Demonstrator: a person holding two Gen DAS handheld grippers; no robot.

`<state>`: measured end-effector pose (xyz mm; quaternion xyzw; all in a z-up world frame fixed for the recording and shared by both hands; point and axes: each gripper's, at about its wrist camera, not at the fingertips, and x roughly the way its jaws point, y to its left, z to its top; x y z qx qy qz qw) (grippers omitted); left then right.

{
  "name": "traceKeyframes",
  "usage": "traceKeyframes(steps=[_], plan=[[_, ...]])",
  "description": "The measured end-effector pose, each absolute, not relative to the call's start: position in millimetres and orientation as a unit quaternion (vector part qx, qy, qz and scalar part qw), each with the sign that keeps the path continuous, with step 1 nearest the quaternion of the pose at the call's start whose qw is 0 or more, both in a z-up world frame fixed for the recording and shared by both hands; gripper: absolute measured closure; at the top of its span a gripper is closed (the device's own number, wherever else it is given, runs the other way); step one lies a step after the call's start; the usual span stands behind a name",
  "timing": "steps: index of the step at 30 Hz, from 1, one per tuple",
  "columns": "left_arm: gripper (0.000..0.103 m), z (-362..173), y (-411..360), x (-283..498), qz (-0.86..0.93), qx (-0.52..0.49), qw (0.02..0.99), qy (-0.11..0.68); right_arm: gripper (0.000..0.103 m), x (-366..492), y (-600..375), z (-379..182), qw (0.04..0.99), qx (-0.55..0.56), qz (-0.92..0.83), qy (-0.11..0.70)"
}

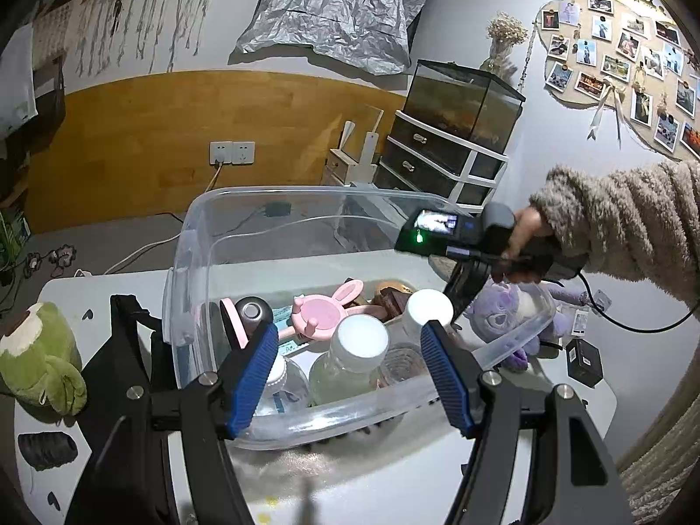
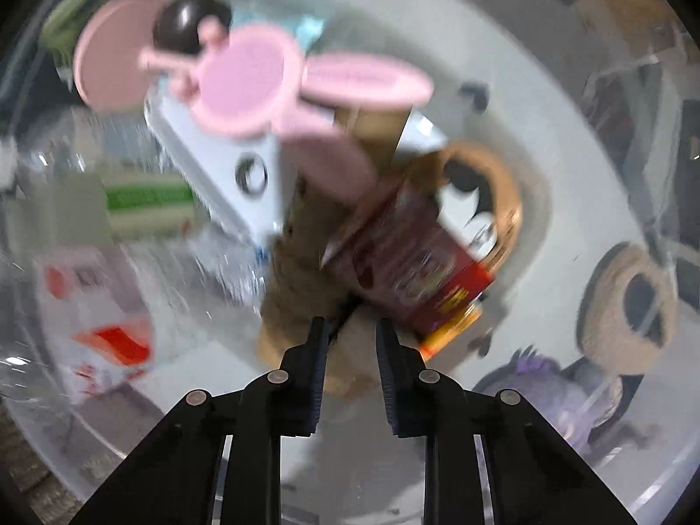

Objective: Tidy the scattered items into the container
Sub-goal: 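Lower the red pack into the clear box and open the right tool, then withdraw the right tool up out of the clear box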

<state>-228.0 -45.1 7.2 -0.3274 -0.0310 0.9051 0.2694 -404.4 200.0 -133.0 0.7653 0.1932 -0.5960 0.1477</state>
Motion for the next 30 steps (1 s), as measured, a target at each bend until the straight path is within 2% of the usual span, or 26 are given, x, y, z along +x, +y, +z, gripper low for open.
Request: traceKeyframes(steps=[5, 7, 17, 20, 24, 30], plan=[[0.036, 4, -45, -231, 0.905, -0.334, 0.263, -0.036, 0.08, -416, 204, -150, 0.103, 0.765, -0.601, 0.208], [0.036, 3, -45, -231, 0.904, -0.333, 0.265, -0.036, 0.08, -425, 206, -147, 0.084, 0.748, -0.614, 0.239], [0.036, 1, -45, -232, 0.902, -0.337, 0.267, -0.036, 0.08, -442, 217, -126, 0.076, 0.734, -0.638, 0.221], [0.036, 1, -43, -232, 0.902, -0.337, 0.269, -0.034, 0.08, -434, 221, -136, 0.091, 0.753, -0.613, 0.222], [0.036, 1, -41, -232, 0.901, -0.336, 0.272, -0.035, 0.08, -434, 223, -149, 0.111, 0.779, -0.59, 0.183], [0.036, -1, -38, -231, 0.9, -0.34, 0.27, -0.03, 0.08, -454, 225, -150, 0.066, 0.767, -0.605, 0.206]])
